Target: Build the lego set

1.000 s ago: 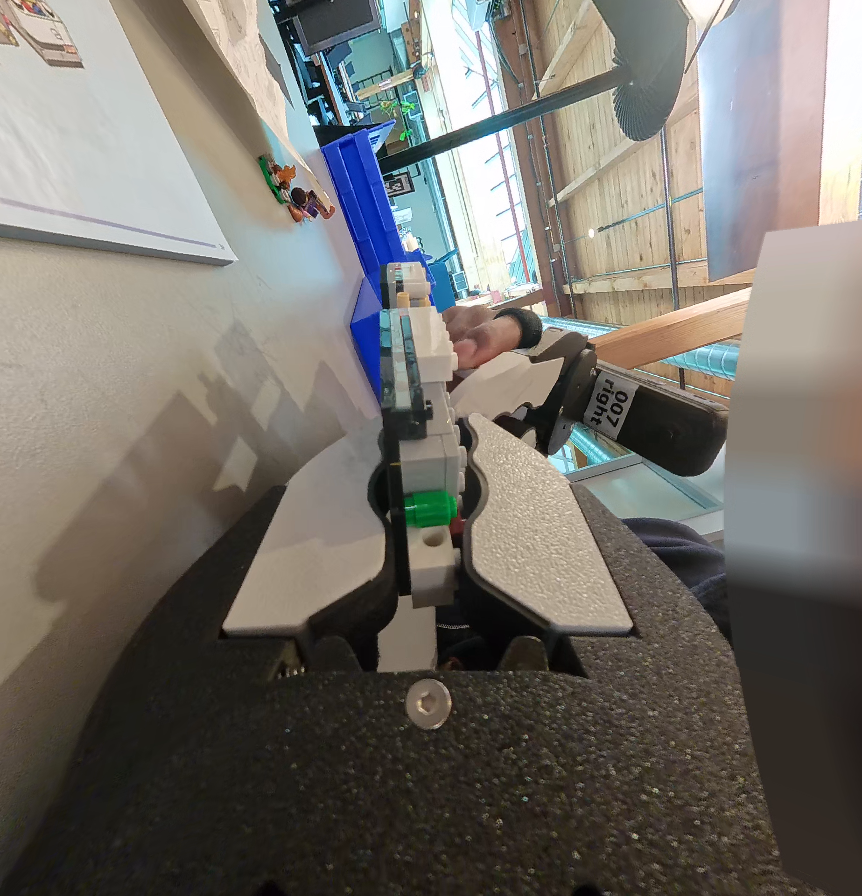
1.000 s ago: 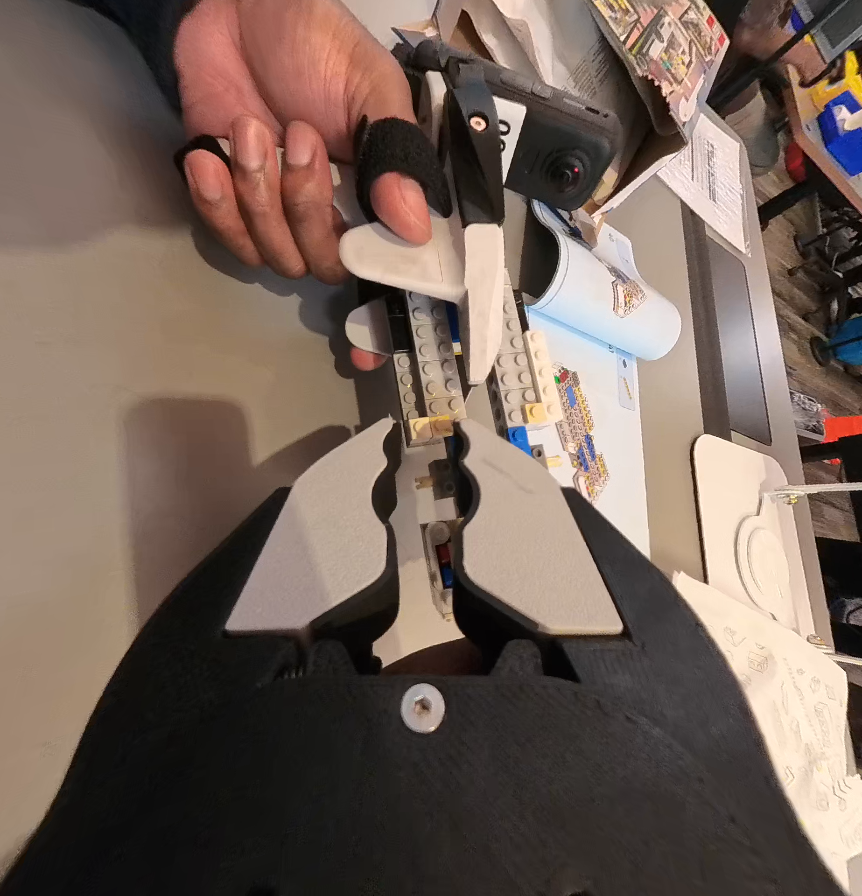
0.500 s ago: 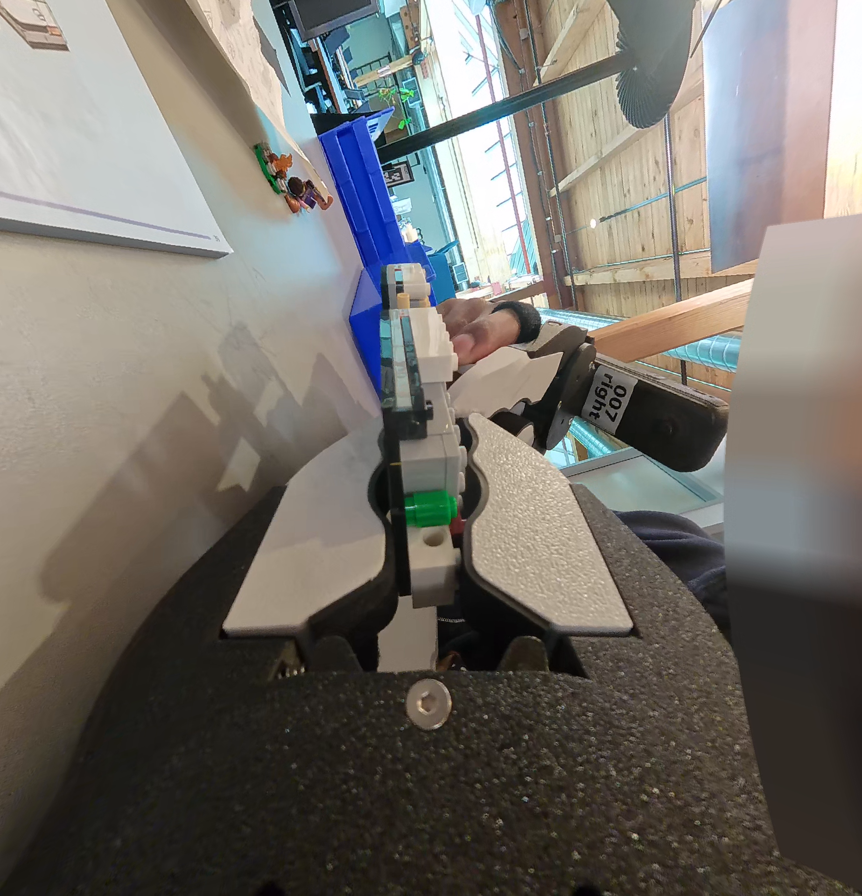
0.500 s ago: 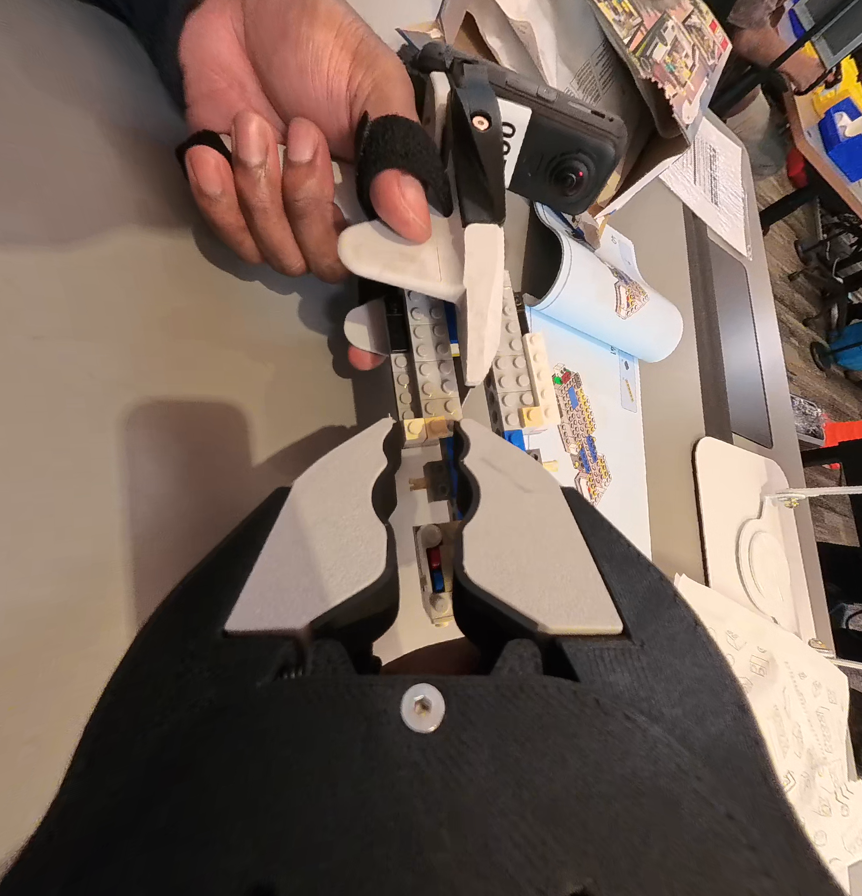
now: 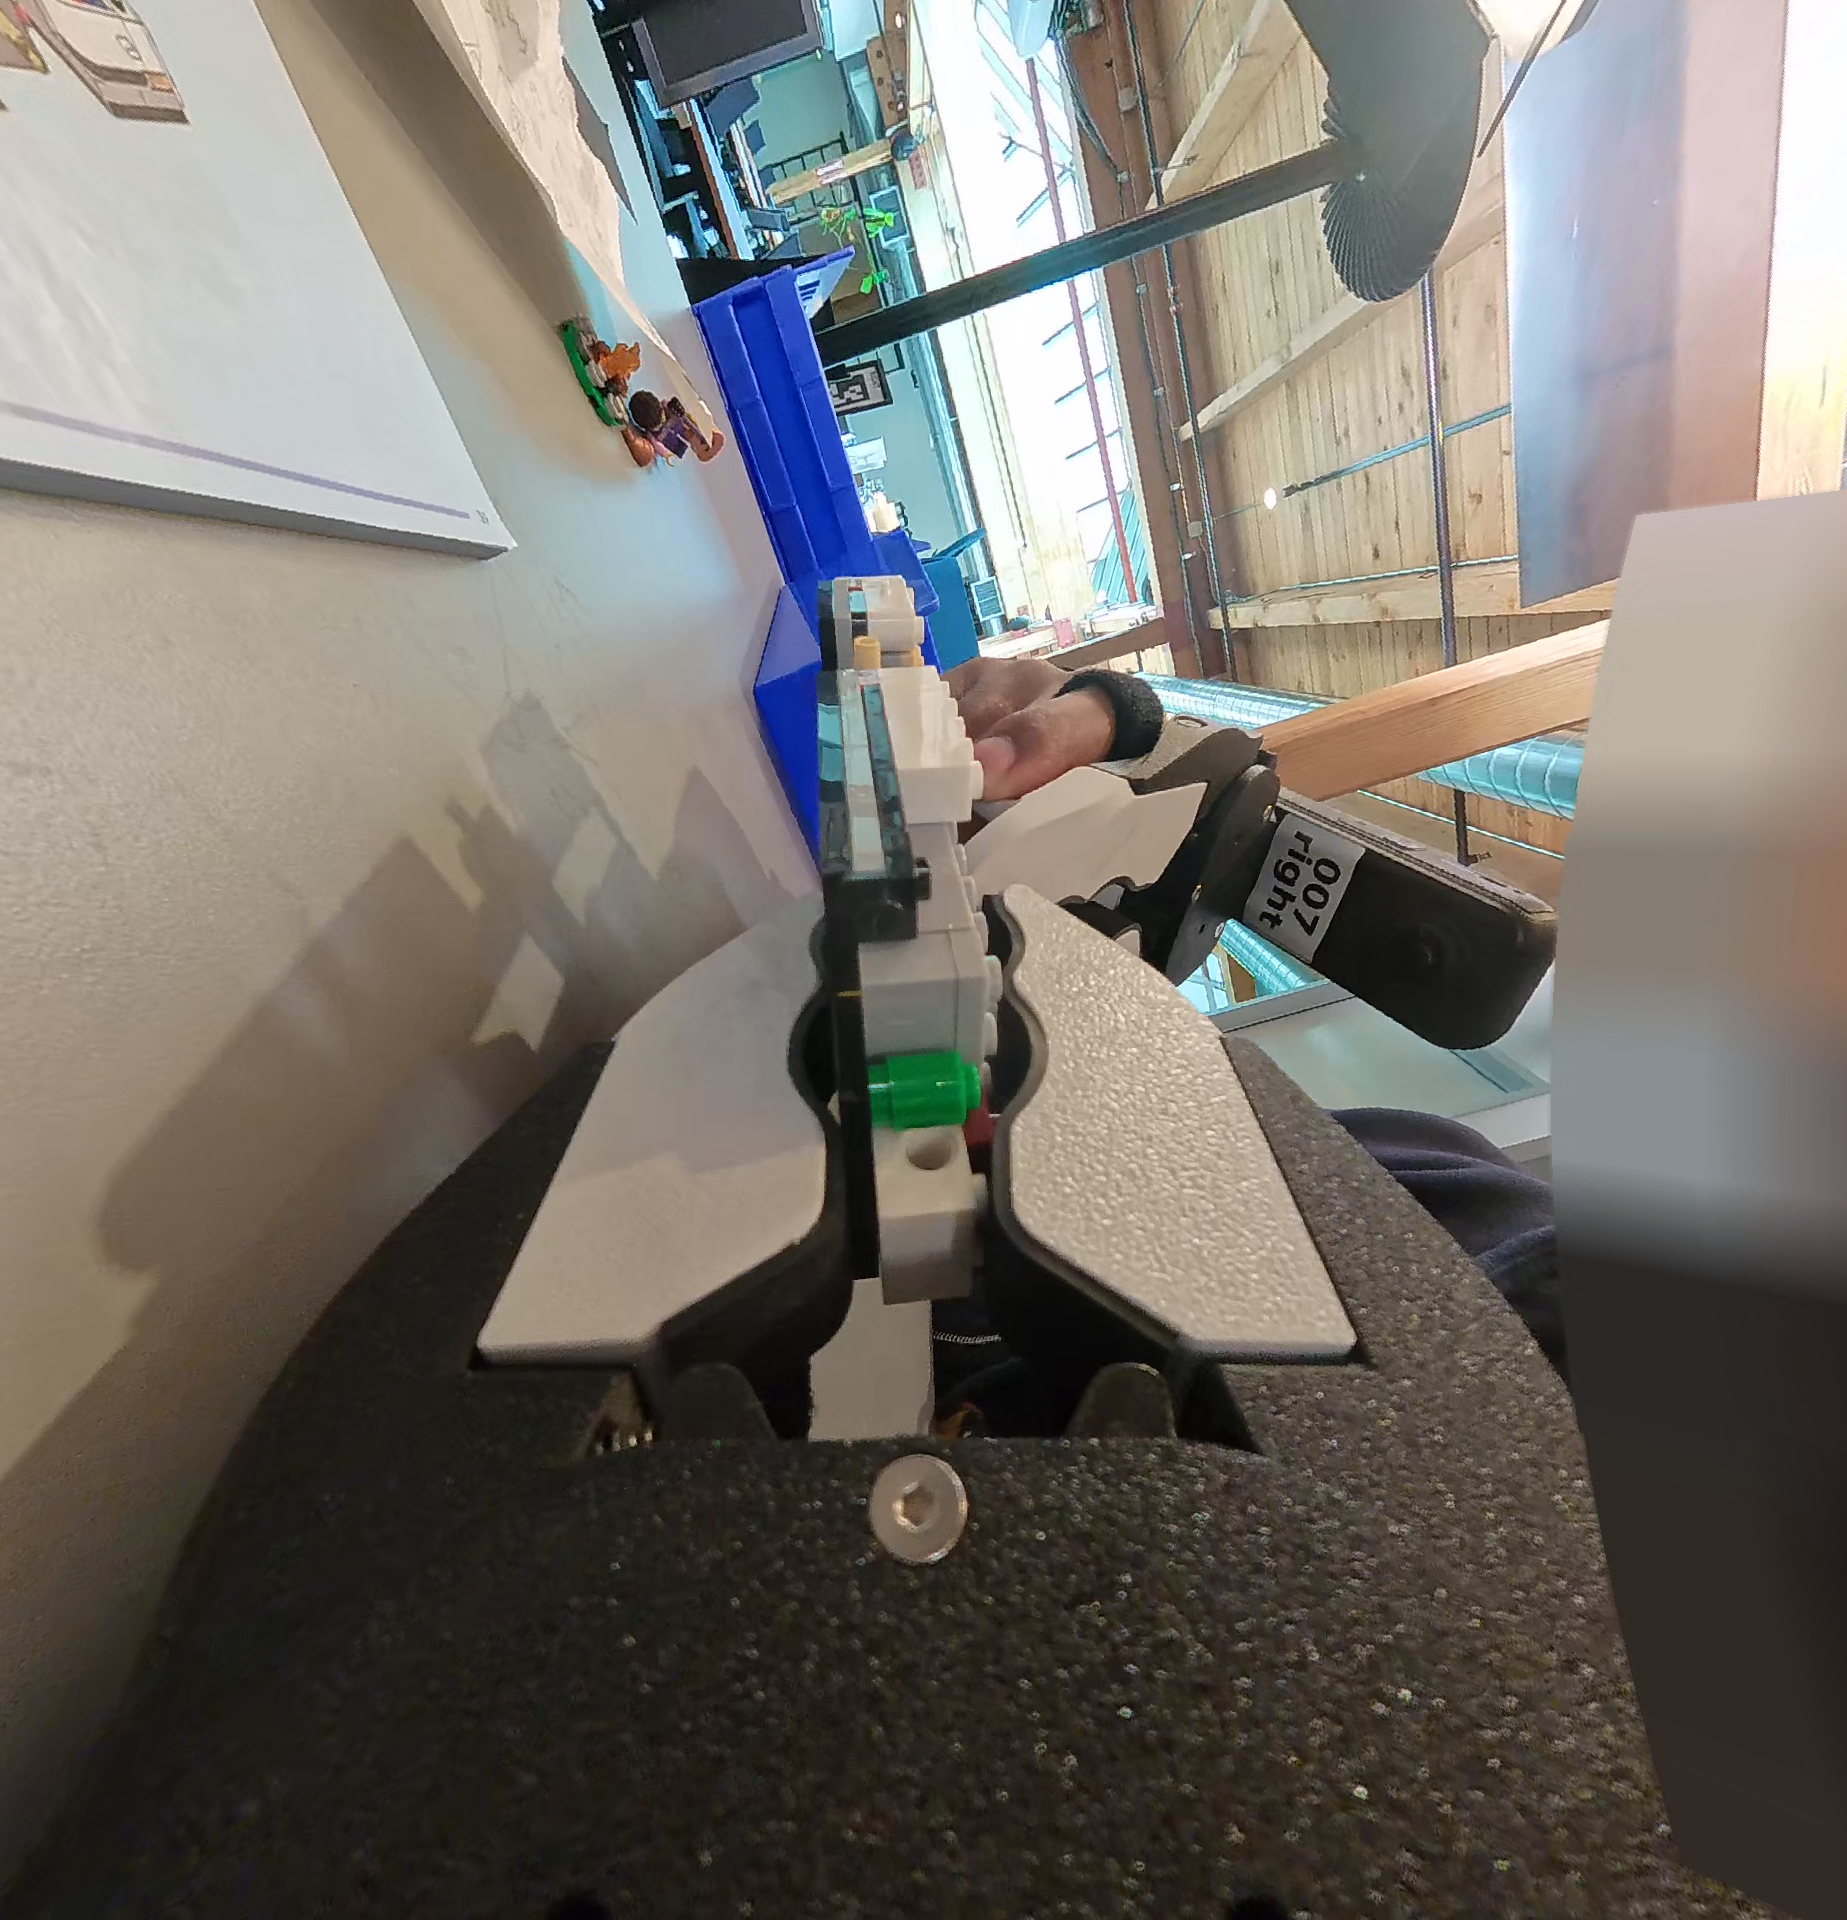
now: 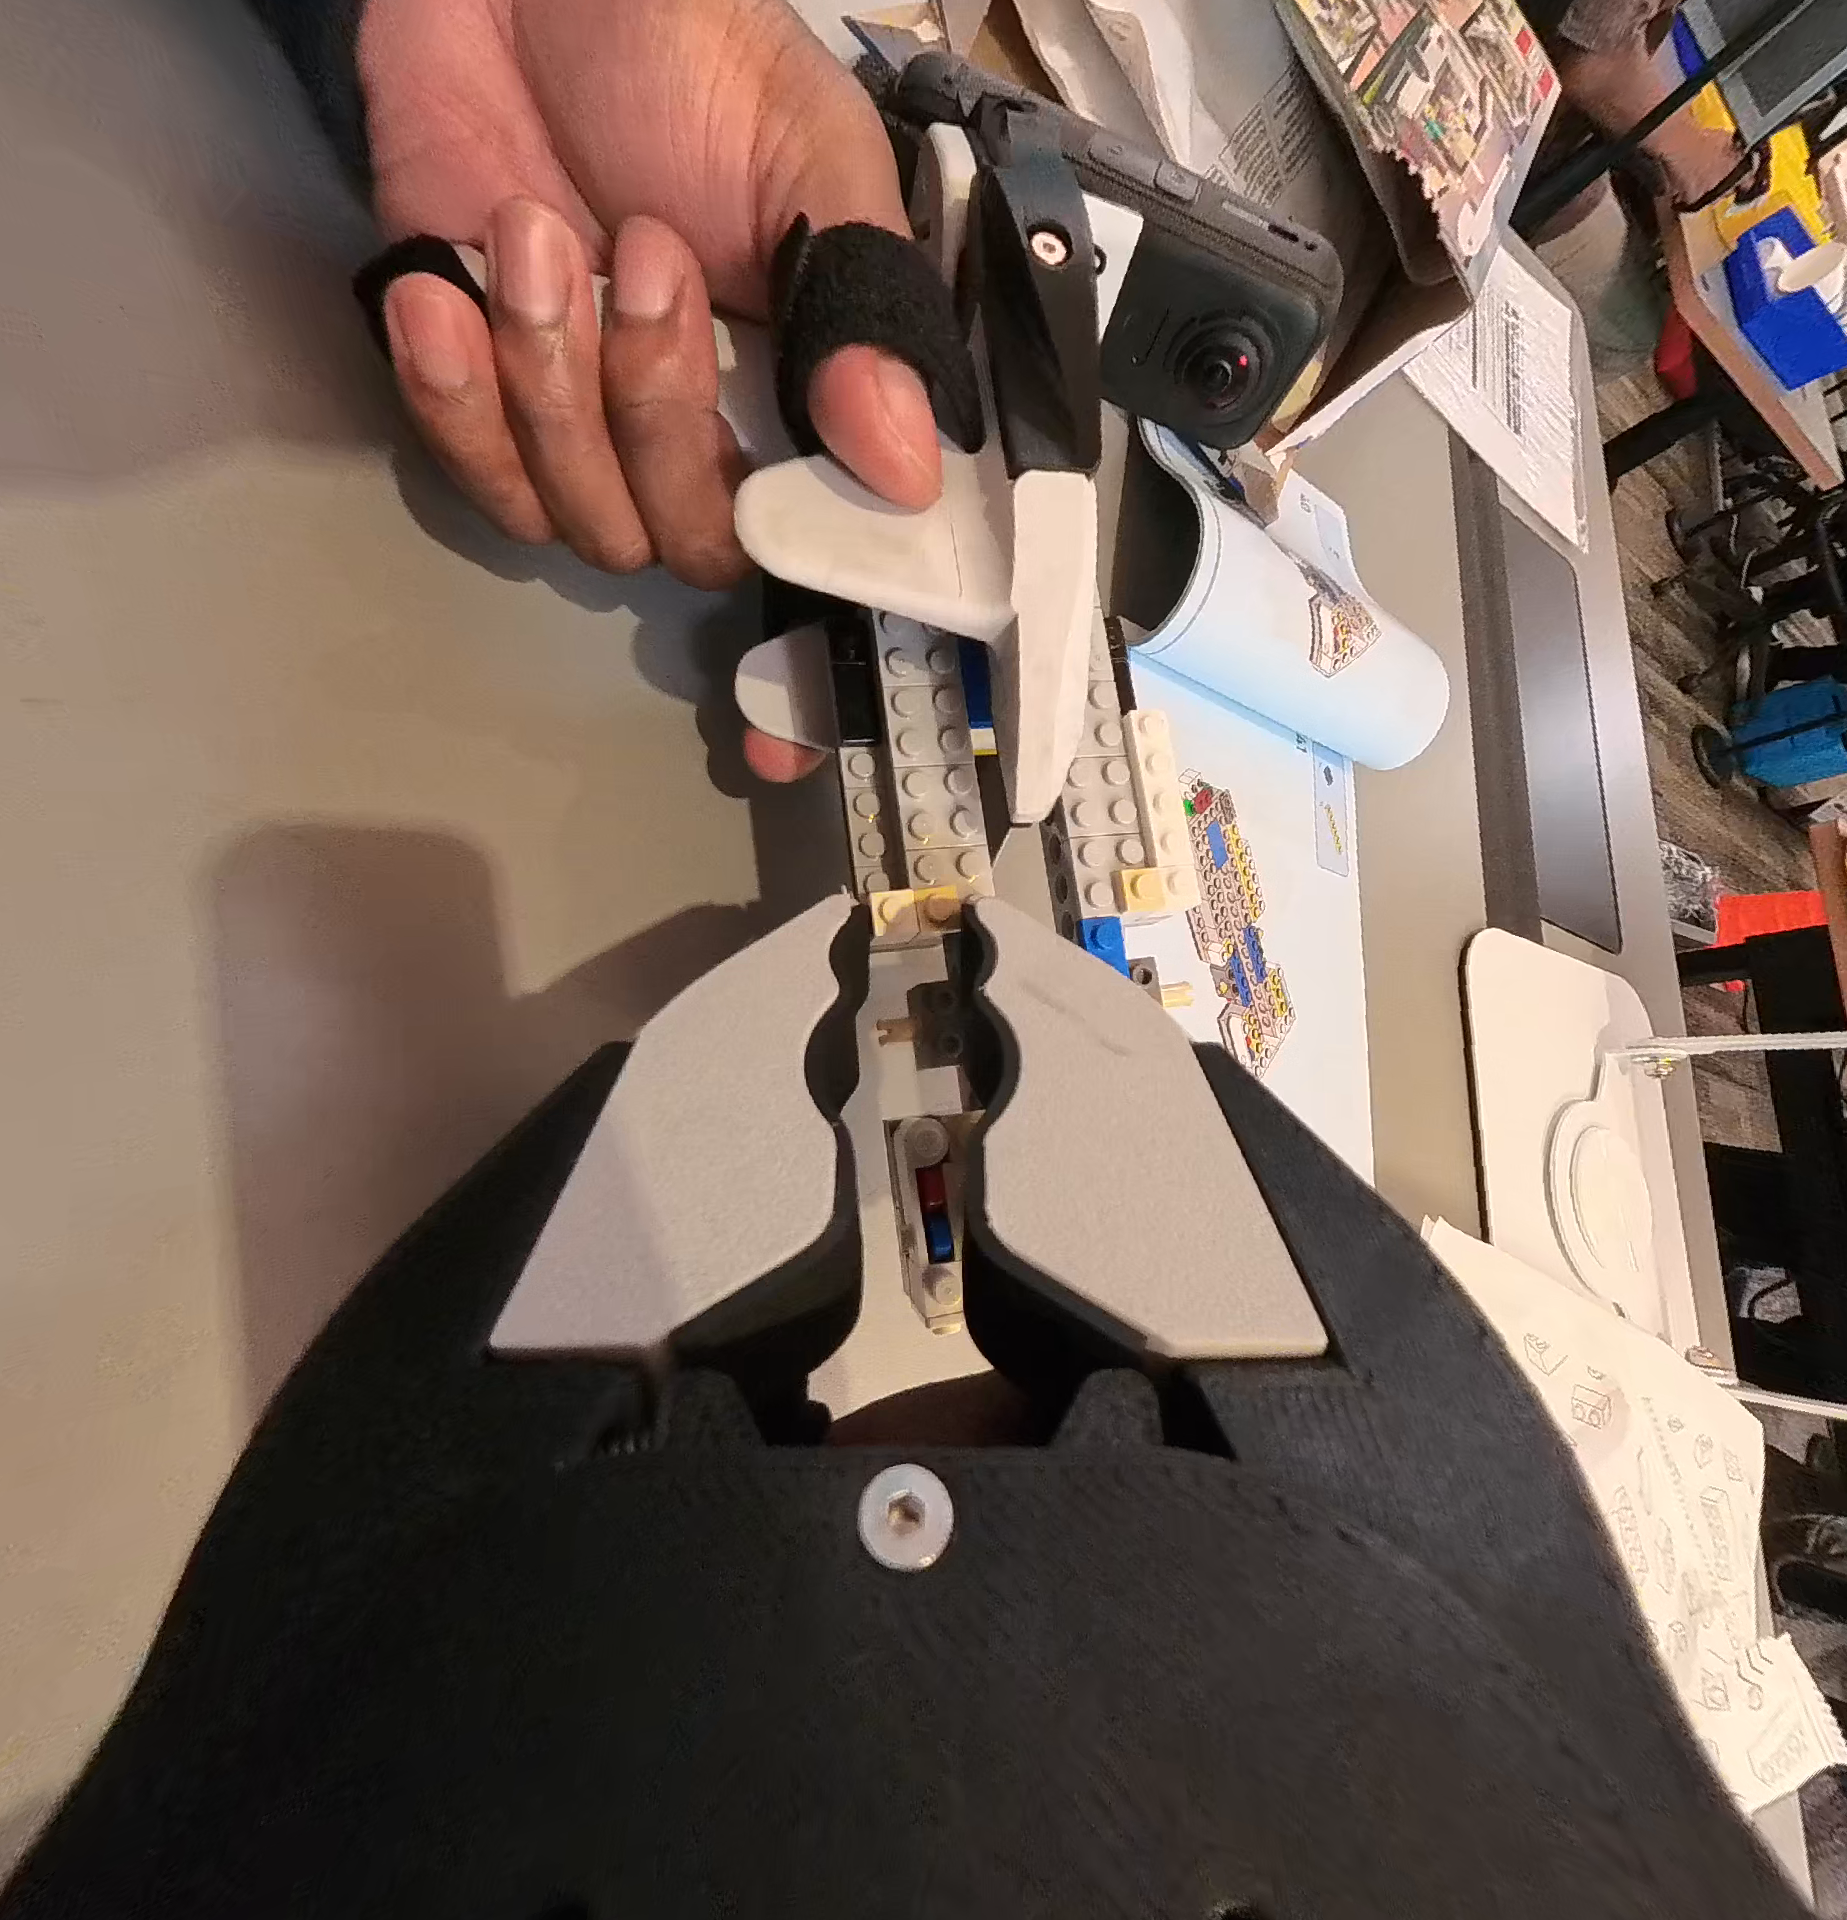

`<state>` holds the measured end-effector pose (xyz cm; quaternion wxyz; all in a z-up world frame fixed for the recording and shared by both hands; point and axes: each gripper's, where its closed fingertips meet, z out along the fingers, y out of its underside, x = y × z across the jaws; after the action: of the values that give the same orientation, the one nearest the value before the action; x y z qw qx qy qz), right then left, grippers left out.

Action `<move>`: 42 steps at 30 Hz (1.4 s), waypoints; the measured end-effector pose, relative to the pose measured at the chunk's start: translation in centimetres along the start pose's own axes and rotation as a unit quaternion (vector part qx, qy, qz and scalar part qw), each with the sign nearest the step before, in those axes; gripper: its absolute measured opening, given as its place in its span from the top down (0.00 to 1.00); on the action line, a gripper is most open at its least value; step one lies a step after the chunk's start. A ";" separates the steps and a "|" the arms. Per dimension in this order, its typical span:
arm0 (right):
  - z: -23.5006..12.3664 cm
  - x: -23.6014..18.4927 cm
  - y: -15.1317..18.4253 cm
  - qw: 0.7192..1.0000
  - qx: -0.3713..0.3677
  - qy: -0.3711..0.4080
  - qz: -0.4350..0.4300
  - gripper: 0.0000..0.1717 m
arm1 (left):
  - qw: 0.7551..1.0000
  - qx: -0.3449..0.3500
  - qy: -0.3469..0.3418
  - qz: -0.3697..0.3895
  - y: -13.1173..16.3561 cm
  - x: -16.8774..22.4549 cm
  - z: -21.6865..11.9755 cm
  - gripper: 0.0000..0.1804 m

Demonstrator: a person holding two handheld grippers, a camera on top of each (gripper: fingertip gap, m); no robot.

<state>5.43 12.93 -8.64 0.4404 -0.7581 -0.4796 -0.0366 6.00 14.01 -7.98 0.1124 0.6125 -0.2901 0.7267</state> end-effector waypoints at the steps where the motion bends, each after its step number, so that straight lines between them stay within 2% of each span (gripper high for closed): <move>1: 0.0 0.0 0.0 1.000 -0.001 0.000 0.000 0.91 | 1.000 0.000 0.000 0.000 0.0 0.0 0.0 0.87; 13: 0.1 0.1 0.0 1.000 -0.003 0.012 0.005 0.90 | 1.000 0.006 0.000 -0.004 -0.2 -0.1 -0.1 0.87; 18: 0.0 -0.2 0.0 1.000 -0.001 0.003 0.012 0.86 | 1.000 0.007 -0.001 -0.003 -0.2 -0.1 -0.1 0.87; 22: -0.1 -0.2 0.1 1.000 -0.002 0.004 0.014 0.88 | 1.000 0.007 0.000 -0.003 -0.2 -0.1 -0.1 0.87; 27: 0.0 0.1 0.2 1.000 -0.004 0.020 -0.001 0.94 | 1.000 0.014 0.003 -0.014 -0.5 -0.2 -0.2 0.86; 29: 0.0 0.1 0.2 1.000 -0.005 0.023 -0.002 0.93 | 1.000 0.015 0.002 -0.013 -0.5 -0.2 -0.3 0.86; 32: -0.1 0.3 0.0 1.000 0.000 0.027 0.002 0.86 | 1.000 0.012 0.003 -0.012 -0.4 -0.1 -0.2 0.86; 42: 0.1 0.2 0.0 1.000 -0.001 0.029 -0.004 0.90 | 1.000 0.010 0.002 -0.008 -0.4 -0.1 -0.2 0.87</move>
<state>5.51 13.11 -8.64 0.4528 -0.7555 -0.4695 -0.0606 6.06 14.43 -7.98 0.1126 0.6145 -0.2772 0.7300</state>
